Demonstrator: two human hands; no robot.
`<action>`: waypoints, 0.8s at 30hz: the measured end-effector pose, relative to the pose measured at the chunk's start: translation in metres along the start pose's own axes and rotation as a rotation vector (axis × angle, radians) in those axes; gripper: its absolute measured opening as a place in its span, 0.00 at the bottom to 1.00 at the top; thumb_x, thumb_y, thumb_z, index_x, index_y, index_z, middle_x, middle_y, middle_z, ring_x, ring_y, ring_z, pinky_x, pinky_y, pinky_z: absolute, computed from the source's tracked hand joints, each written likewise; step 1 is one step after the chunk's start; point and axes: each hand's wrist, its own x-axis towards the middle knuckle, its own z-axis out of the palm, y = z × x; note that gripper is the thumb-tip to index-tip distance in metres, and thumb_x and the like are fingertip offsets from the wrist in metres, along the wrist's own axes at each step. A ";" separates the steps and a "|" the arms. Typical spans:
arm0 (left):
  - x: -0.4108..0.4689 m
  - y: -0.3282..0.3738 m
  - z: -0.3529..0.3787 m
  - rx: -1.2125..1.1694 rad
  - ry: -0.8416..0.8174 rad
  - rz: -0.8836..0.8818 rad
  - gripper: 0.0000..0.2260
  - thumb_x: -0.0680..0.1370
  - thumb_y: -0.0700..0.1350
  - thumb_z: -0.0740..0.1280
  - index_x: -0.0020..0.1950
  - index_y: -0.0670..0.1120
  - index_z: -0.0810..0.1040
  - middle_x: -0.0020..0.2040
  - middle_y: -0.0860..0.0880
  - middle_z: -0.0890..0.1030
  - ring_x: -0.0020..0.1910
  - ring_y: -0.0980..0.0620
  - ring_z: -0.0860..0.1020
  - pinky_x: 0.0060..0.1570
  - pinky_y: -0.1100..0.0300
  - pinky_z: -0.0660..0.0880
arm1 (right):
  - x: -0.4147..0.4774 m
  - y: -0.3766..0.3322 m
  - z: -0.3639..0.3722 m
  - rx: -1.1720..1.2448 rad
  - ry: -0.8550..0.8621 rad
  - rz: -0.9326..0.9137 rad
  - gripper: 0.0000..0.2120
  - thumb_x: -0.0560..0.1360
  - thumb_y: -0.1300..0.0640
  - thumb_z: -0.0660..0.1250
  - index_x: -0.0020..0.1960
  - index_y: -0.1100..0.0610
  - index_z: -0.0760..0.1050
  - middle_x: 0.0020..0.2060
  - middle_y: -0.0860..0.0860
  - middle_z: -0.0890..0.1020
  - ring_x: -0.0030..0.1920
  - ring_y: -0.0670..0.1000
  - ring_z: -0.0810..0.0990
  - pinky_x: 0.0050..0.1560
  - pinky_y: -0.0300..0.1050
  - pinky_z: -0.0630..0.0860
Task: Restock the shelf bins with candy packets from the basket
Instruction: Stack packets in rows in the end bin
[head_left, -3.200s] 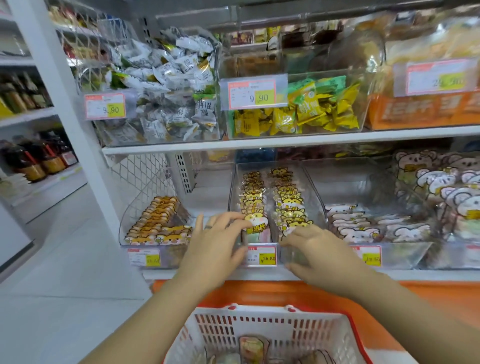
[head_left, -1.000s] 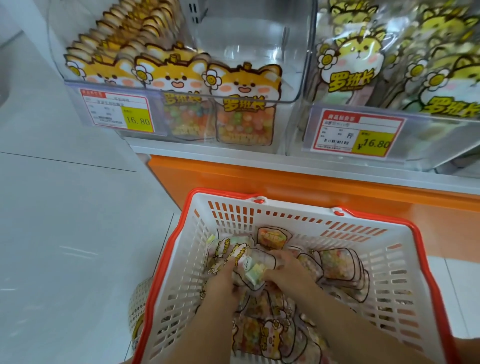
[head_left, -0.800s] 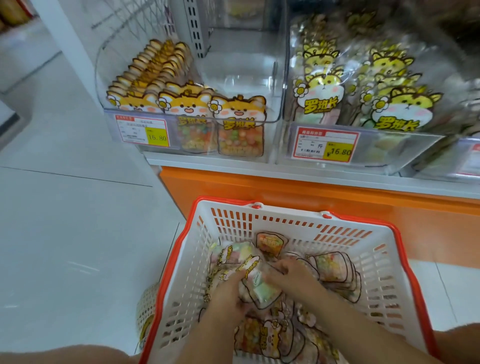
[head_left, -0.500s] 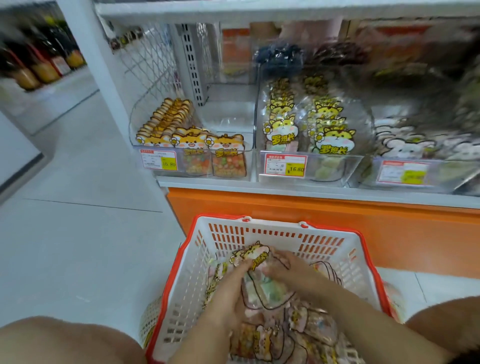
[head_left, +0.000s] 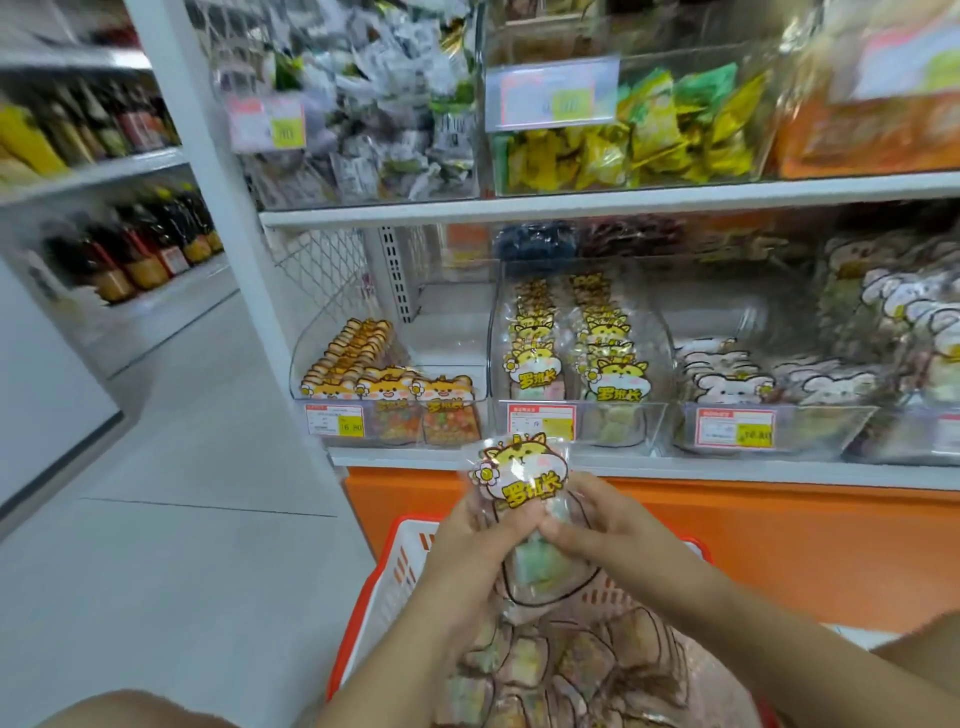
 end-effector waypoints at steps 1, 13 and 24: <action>0.001 0.003 0.003 0.027 0.009 0.027 0.23 0.68 0.42 0.76 0.62 0.42 0.79 0.54 0.44 0.86 0.53 0.46 0.84 0.47 0.57 0.81 | 0.001 -0.002 -0.005 0.007 -0.014 0.001 0.15 0.79 0.61 0.67 0.65 0.56 0.74 0.59 0.49 0.83 0.62 0.50 0.81 0.63 0.47 0.77; 0.012 0.033 0.016 0.377 -0.092 0.109 0.19 0.74 0.41 0.76 0.62 0.53 0.76 0.47 0.60 0.85 0.51 0.60 0.81 0.48 0.67 0.76 | 0.015 -0.016 -0.029 -0.205 0.087 -0.093 0.16 0.74 0.58 0.75 0.58 0.50 0.74 0.46 0.37 0.84 0.44 0.38 0.80 0.49 0.44 0.80; 0.111 0.132 0.024 0.875 0.070 0.472 0.34 0.69 0.52 0.79 0.69 0.58 0.64 0.62 0.60 0.75 0.57 0.63 0.74 0.55 0.70 0.70 | 0.101 -0.082 -0.066 -0.748 0.341 -0.298 0.24 0.73 0.43 0.72 0.66 0.47 0.70 0.54 0.39 0.76 0.58 0.45 0.74 0.57 0.47 0.74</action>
